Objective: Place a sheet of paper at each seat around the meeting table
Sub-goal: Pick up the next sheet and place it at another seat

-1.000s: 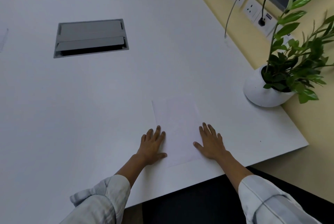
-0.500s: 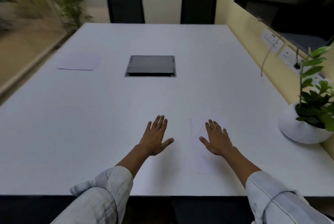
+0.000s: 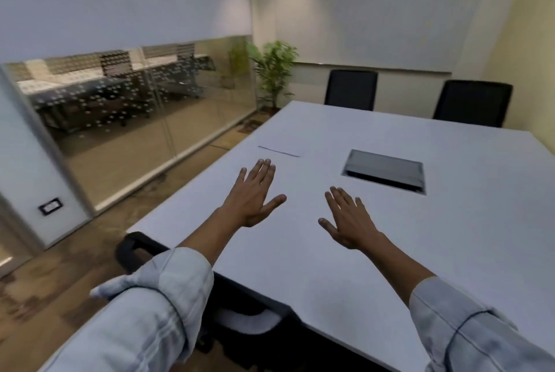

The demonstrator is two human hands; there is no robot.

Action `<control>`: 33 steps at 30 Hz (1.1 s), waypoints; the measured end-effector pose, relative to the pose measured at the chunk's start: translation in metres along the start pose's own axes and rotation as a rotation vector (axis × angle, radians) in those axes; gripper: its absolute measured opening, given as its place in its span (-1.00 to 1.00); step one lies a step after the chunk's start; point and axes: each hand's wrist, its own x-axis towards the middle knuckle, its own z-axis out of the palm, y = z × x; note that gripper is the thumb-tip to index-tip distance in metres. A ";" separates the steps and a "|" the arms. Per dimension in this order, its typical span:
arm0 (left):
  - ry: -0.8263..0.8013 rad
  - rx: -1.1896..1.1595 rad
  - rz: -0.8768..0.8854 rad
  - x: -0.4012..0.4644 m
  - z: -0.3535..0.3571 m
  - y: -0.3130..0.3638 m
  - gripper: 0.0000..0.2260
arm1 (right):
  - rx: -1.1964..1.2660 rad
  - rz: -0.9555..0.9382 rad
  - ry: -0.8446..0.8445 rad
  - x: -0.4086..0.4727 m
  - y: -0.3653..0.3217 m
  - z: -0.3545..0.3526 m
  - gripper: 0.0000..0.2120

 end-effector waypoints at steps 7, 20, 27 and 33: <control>0.053 0.093 -0.060 -0.080 -0.051 -0.161 -0.21 | 0.024 -0.145 0.150 0.088 -0.204 -0.024 -0.28; 0.107 0.120 -0.199 -0.117 -0.040 -0.457 -0.19 | -0.031 -0.337 0.183 0.318 -0.462 -0.003 -0.28; 0.016 0.054 -0.221 -0.073 -0.001 -0.629 -0.17 | 0.007 -0.294 0.079 0.468 -0.549 0.058 -0.27; -0.065 0.030 -0.167 -0.014 0.046 -0.710 -0.11 | 0.029 -0.187 -0.028 0.536 -0.568 0.110 -0.27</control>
